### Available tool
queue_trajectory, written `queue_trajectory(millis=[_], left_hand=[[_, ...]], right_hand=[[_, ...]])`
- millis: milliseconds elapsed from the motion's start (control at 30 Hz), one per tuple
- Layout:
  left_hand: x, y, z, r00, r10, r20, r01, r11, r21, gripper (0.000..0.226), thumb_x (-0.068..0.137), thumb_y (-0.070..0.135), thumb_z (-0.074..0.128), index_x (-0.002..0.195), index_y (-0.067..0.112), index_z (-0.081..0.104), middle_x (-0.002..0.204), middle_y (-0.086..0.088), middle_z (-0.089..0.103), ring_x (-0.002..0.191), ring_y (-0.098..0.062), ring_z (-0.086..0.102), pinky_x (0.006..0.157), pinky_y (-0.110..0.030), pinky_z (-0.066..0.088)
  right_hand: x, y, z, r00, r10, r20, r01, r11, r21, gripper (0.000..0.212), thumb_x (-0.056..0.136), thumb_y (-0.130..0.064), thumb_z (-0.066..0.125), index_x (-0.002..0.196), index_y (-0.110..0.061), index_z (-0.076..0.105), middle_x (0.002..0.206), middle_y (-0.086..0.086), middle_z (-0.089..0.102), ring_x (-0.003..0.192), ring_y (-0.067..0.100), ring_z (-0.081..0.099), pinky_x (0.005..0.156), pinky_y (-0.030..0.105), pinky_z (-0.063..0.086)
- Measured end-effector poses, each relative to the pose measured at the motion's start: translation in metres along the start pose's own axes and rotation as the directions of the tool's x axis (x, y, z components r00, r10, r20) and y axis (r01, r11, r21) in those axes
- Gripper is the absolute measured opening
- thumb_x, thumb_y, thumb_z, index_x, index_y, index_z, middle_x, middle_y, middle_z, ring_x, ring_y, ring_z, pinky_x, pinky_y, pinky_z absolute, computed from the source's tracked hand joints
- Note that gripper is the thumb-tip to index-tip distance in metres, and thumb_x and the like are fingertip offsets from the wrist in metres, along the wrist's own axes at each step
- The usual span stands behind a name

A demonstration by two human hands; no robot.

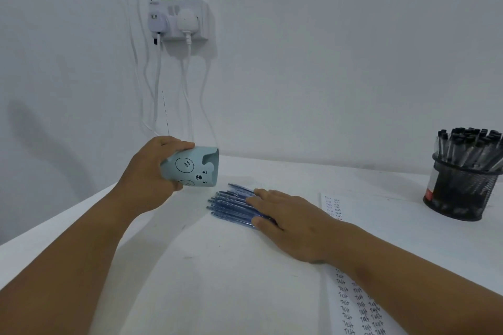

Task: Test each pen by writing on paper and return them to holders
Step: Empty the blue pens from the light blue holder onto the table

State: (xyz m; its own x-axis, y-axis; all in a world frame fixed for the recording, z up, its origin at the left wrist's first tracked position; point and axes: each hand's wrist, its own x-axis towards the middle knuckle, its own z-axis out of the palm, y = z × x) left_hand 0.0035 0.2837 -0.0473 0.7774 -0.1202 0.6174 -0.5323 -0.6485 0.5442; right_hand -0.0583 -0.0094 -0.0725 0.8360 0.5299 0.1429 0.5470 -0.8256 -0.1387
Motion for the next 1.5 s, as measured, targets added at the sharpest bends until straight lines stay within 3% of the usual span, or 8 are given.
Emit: queue_trajectory(millis=[167,333,500,600,767,933,1167,1500], left_hand=[[-0.004,0.010,0.005,0.997,0.026,-0.078,-0.027,1.000,-0.007,0.080,0.066,-0.006,0.088,0.128,0.035,0.057,0.127,0.004,0.053,0.107,-0.002,0.046,0.081,-0.003,0.038],[-0.008,0.034,0.027,0.993,-0.062,-0.097,0.044,0.984,-0.173,0.081,0.074,0.016,0.090,0.140,0.035,0.047,0.126,0.011,0.051,0.111,-0.012,0.055,0.083,-0.025,0.054],[-0.001,0.073,0.057,0.990,-0.128,0.059,0.141,0.933,-0.330,0.078,0.077,0.018,0.087,0.142,0.031,0.046,0.132,0.008,0.052,0.116,-0.017,0.060,0.086,-0.037,0.061],[0.005,0.101,0.079,0.981,-0.103,0.166,0.158,0.917,-0.365,0.072,0.077,0.019,0.088,0.135,0.032,0.047,0.128,0.009,0.057,0.110,-0.017,0.064,0.084,-0.034,0.060],[0.017,0.152,0.134,0.960,-0.075,0.270,0.193,0.875,-0.445,0.065,0.079,0.024,0.085,0.132,0.028,0.047,0.122,0.013,0.061,0.102,-0.011,0.069,0.079,-0.024,0.054],[0.022,0.182,0.187,0.941,-0.101,0.323,0.247,0.858,-0.450,0.062,0.076,0.026,0.088,0.126,0.027,0.051,0.113,0.017,0.062,0.097,-0.003,0.065,0.068,-0.014,0.048],[0.033,0.191,0.240,0.920,-0.137,0.367,0.284,0.879,-0.383,0.069,0.072,0.031,0.091,0.127,0.027,0.050,0.119,0.012,0.062,0.104,-0.010,0.064,0.085,-0.032,0.056],[0.037,0.206,0.276,0.898,-0.064,0.434,0.244,0.896,-0.372,0.069,0.071,0.040,0.090,0.128,0.031,0.053,0.121,0.016,0.063,0.105,-0.007,0.066,0.095,-0.035,0.055]], right_hand=[[-0.005,0.000,-0.012,0.994,0.066,-0.084,-0.052,0.985,0.163,0.055,0.106,-0.050,0.035,0.157,-0.030,0.031,0.168,-0.011,0.013,0.152,0.007,0.015,0.122,0.027,0.014],[-0.009,0.014,-0.073,0.899,0.254,-0.356,-0.086,0.902,0.424,0.024,0.099,-0.038,0.060,0.119,-0.031,0.072,0.118,-0.020,0.069,0.106,0.005,0.065,0.097,0.019,0.045],[-0.036,0.046,-0.133,0.936,0.347,-0.064,-0.292,0.864,0.409,0.016,0.098,-0.026,0.061,0.094,-0.019,0.075,0.087,-0.005,0.076,0.074,0.015,0.071,0.061,0.023,0.051],[-0.064,0.066,-0.130,0.924,0.381,0.027,-0.373,0.886,0.275,0.015,0.096,-0.027,0.061,0.091,-0.022,0.074,0.088,-0.008,0.076,0.076,0.013,0.073,0.062,0.022,0.052],[-0.127,0.111,-0.110,0.902,0.415,-0.115,-0.398,0.905,0.150,0.005,0.090,-0.034,0.071,0.091,-0.030,0.074,0.088,-0.019,0.071,0.072,-0.013,0.061,0.064,0.009,0.043],[-0.162,0.143,-0.071,0.906,0.396,-0.149,-0.378,0.915,0.139,0.021,0.082,-0.050,0.075,0.095,-0.034,0.073,0.095,-0.021,0.068,0.086,-0.002,0.062,0.076,0.018,0.049],[-0.174,0.152,-0.053,0.929,0.319,-0.190,-0.284,0.940,0.188,0.023,0.090,-0.046,0.070,0.105,-0.028,0.074,0.103,-0.020,0.064,0.101,-0.003,0.056,0.089,0.013,0.043],[-0.174,0.159,-0.053,0.927,0.327,-0.182,-0.279,0.928,0.247,0.026,0.087,-0.046,0.073,0.106,-0.028,0.075,0.107,-0.017,0.066,0.104,-0.001,0.057,0.094,0.022,0.047]])
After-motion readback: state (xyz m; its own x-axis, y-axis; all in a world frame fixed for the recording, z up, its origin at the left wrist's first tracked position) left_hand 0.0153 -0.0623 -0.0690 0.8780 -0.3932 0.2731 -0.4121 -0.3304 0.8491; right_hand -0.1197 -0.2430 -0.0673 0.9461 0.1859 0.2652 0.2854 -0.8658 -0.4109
